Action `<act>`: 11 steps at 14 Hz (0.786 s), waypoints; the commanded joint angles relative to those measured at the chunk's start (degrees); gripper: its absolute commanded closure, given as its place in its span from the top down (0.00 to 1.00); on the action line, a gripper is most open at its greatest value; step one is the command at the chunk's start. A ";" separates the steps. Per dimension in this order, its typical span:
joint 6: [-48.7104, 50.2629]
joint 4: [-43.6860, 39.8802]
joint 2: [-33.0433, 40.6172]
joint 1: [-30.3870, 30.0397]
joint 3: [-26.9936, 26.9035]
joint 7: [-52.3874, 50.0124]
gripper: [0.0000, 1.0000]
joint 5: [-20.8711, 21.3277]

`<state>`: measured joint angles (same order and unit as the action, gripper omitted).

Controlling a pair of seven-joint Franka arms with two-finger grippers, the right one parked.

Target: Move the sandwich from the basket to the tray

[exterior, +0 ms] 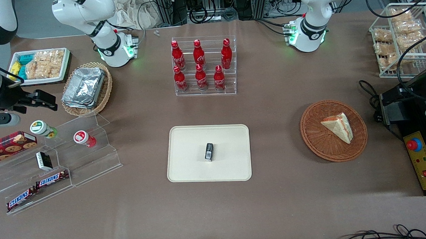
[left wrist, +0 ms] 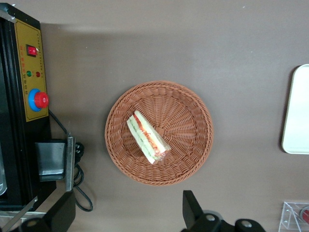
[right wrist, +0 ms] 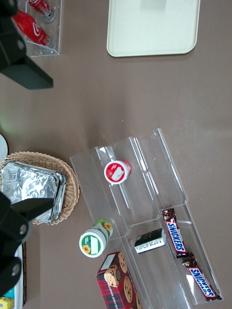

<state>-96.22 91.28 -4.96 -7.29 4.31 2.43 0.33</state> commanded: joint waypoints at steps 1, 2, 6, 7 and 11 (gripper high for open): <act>4.01 -1.90 -1.11 -0.18 0.53 -1.45 1.00 1.26; 4.11 -2.07 -1.63 -0.09 0.53 -2.51 1.00 1.34; 4.03 -2.43 -2.95 -0.35 0.53 -5.76 1.00 1.08; 3.77 -1.21 -3.04 -0.53 0.44 -8.55 1.00 0.99; -4.03 8.44 -1.11 -0.97 0.00 -12.01 1.00 0.90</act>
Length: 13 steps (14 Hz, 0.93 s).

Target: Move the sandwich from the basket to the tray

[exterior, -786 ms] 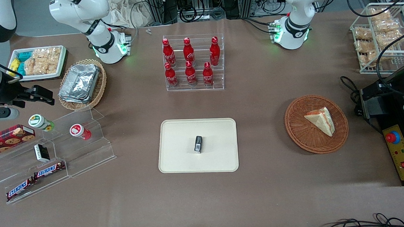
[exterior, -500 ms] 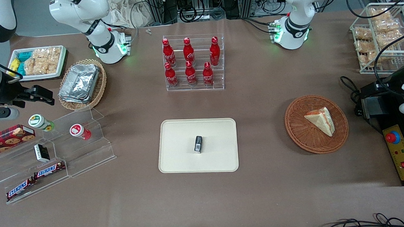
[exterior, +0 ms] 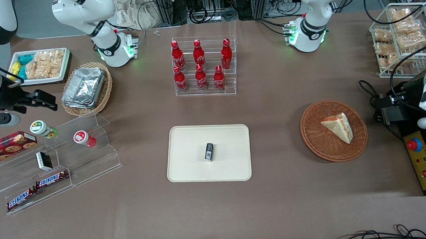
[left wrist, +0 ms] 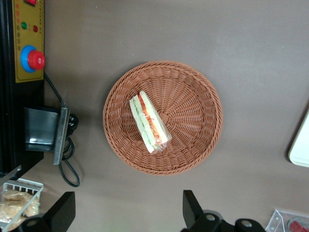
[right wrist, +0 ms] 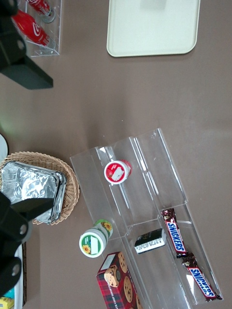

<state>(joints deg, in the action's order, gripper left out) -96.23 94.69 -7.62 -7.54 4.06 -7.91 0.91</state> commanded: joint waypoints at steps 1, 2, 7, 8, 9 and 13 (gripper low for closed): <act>-7.09 7.94 2.16 -1.59 -0.10 -3.85 1.00 -0.02; -9.74 9.88 2.43 -1.86 -0.11 -8.39 1.00 -0.72; -19.66 17.26 1.29 -1.77 -0.02 -25.45 1.00 -1.61; -22.48 19.20 0.94 -1.51 0.07 -27.93 1.00 -1.61; -24.68 20.87 0.33 -1.16 0.24 -29.17 1.00 -1.52; -30.49 23.96 -2.39 -0.46 0.42 -35.68 1.00 -1.43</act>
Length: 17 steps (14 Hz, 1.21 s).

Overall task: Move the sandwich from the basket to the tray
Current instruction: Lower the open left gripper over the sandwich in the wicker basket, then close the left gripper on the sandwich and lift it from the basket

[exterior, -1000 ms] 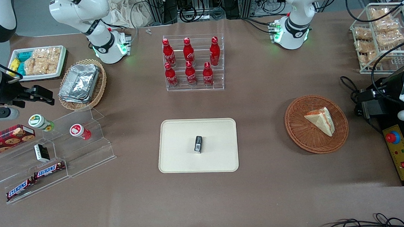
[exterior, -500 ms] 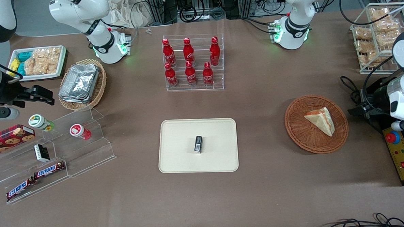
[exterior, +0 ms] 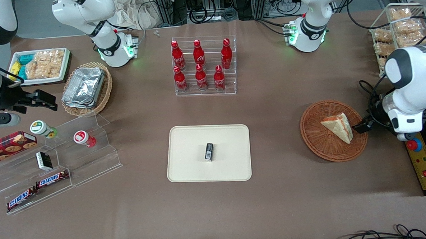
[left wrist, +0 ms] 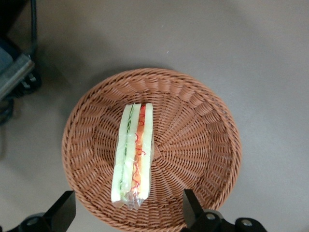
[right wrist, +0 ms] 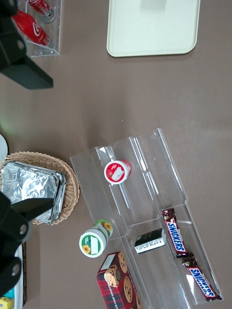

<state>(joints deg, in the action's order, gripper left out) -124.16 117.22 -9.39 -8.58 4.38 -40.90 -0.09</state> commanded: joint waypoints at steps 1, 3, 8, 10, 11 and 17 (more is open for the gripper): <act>-4.67 2.74 -0.80 0.67 0.10 -3.12 1.00 -0.44; -9.68 5.47 -2.03 0.84 0.10 -4.00 1.00 -0.44; -13.39 8.91 -4.40 0.49 0.01 -4.10 1.00 -0.44; -15.14 10.22 -4.75 0.41 0.01 -4.10 1.00 -0.44; -15.32 10.49 -5.37 0.32 -0.08 -4.10 1.00 -0.44; -18.49 10.14 -8.80 0.84 -0.08 -6.11 0.07 -0.44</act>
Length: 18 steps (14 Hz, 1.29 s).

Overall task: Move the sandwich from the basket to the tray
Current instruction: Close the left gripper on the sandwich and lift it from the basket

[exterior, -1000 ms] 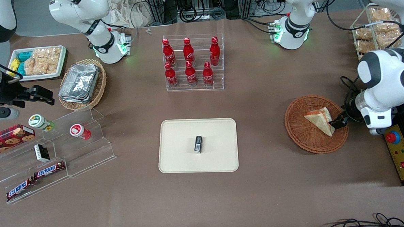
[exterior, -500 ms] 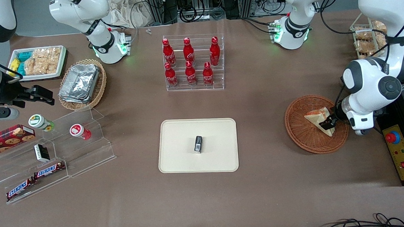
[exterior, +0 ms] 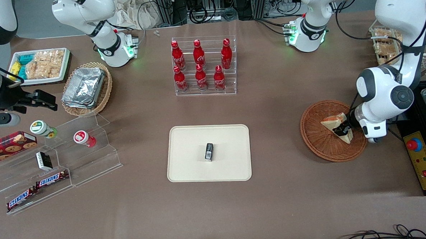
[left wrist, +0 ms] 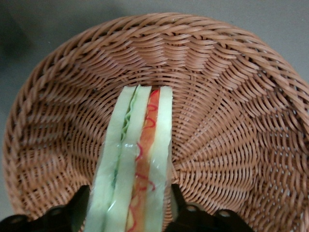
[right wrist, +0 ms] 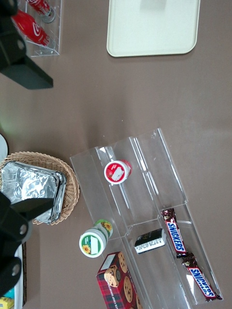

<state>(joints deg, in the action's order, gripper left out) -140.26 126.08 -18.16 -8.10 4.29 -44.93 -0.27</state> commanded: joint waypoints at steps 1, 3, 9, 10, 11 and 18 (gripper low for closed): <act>-2.39 1.10 0.05 0.45 0.19 -2.18 0.00 0.01; -2.04 0.40 0.14 1.94 0.10 -2.10 0.00 0.36; 13.03 -11.78 1.64 4.23 0.28 -1.66 0.00 0.97; 18.04 -16.61 1.11 4.41 0.28 -1.40 0.00 1.06; 22.79 -21.36 0.67 5.37 0.28 -1.31 0.00 1.58; 41.01 -53.17 -12.48 19.32 1.51 -0.51 0.00 5.02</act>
<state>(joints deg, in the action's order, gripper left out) -103.93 85.55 -20.84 5.51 6.04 -45.22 2.80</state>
